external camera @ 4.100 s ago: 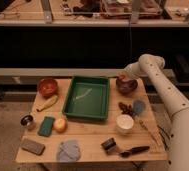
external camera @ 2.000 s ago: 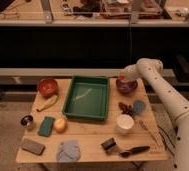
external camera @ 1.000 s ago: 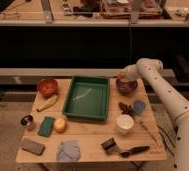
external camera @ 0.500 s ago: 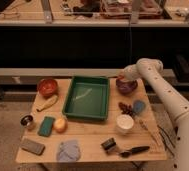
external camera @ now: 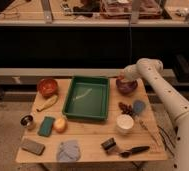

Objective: Place pepper in purple bowl

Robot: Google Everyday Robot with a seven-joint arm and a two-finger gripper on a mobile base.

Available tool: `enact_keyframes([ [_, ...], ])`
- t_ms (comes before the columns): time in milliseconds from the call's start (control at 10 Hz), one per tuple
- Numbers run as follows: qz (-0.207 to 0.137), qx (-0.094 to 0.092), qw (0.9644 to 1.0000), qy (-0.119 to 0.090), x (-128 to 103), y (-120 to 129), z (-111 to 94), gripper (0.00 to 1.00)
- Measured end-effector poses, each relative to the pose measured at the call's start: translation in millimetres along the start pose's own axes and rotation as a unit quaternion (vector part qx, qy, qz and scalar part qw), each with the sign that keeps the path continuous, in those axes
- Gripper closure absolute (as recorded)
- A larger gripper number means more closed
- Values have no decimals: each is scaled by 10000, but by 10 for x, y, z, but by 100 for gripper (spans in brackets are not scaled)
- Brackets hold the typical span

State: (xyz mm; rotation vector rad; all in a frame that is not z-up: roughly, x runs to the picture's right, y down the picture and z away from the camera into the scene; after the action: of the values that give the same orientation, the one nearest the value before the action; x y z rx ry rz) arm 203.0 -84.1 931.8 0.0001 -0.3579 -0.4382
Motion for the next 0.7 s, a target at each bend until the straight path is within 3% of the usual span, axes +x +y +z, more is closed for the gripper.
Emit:
enact_keyframes([
  [400, 1, 0, 10000, 0, 1, 1, -1, 26],
  [500, 1, 0, 10000, 1, 1, 1, -1, 20],
  [700, 1, 0, 10000, 0, 1, 1, 0, 20],
])
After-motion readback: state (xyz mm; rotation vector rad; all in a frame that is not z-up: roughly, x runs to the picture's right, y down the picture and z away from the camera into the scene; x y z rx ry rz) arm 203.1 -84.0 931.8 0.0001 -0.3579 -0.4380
